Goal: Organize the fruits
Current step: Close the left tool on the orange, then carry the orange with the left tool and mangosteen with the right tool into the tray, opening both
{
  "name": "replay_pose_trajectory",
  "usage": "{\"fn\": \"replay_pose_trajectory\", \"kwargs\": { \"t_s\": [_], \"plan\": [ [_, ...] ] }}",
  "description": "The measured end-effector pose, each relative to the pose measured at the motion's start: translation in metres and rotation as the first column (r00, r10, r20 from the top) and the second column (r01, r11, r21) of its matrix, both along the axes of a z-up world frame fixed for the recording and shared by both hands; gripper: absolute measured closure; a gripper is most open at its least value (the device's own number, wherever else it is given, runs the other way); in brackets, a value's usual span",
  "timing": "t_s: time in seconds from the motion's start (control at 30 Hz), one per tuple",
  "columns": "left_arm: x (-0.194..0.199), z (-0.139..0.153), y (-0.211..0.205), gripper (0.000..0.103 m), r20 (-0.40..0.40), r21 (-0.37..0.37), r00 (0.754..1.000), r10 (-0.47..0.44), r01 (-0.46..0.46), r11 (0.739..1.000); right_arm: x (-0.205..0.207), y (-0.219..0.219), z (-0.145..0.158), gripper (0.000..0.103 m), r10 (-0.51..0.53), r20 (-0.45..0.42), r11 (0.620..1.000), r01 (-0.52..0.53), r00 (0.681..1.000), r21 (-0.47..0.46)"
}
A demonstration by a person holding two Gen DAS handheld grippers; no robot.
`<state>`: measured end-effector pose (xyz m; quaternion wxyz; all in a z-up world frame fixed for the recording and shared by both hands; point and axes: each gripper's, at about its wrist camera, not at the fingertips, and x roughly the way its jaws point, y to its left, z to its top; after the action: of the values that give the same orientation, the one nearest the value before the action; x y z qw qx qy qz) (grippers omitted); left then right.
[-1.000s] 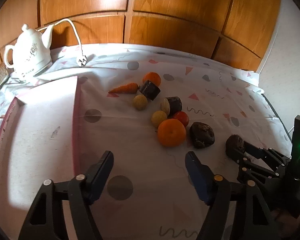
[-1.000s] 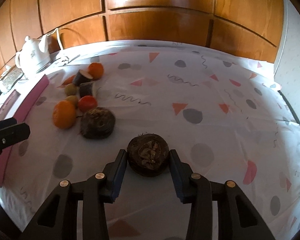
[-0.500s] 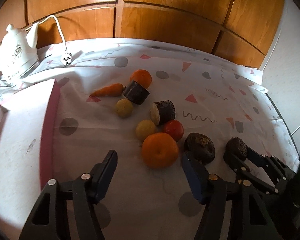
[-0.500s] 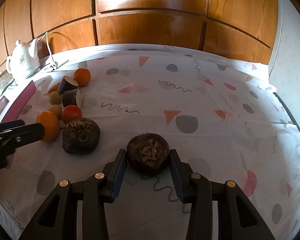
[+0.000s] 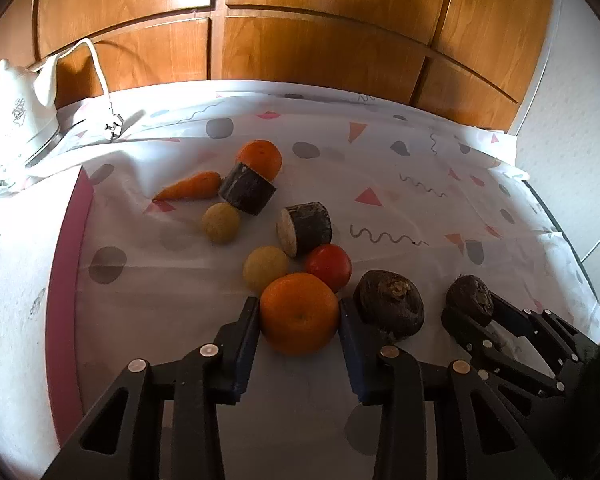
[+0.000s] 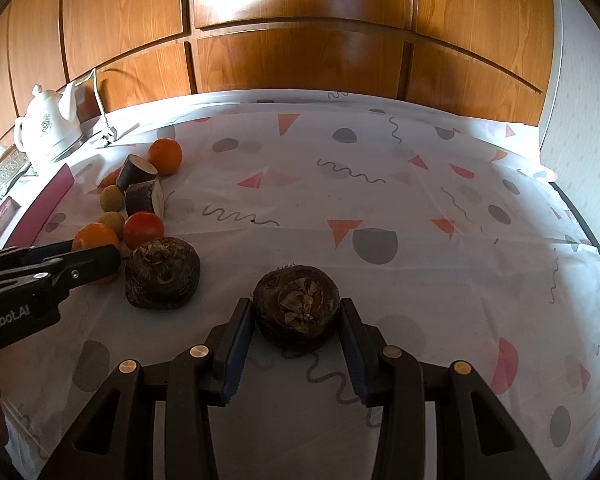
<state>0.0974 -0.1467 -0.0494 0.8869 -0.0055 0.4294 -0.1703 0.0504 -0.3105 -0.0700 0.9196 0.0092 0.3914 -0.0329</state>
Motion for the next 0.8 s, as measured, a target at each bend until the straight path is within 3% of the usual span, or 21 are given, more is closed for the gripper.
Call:
{"fn": "replay_pose_trajectory", "kwargs": {
  "t_s": [0.37,0.8],
  "plan": [
    [-0.013,-0.002,0.004,0.065,0.052,0.028,0.999,-0.008,0.007,1.000,0.002,0.002,-0.001,0.059,-0.002,-0.007,1.000,0.001,1.000,-0.015],
    [-0.032,0.027,0.048,0.065,0.064,0.016,0.995,0.073,-0.074,0.997,0.002,0.006,0.001,0.060,-0.006,-0.008,0.999,0.006,1.000,-0.049]
  ]
}}
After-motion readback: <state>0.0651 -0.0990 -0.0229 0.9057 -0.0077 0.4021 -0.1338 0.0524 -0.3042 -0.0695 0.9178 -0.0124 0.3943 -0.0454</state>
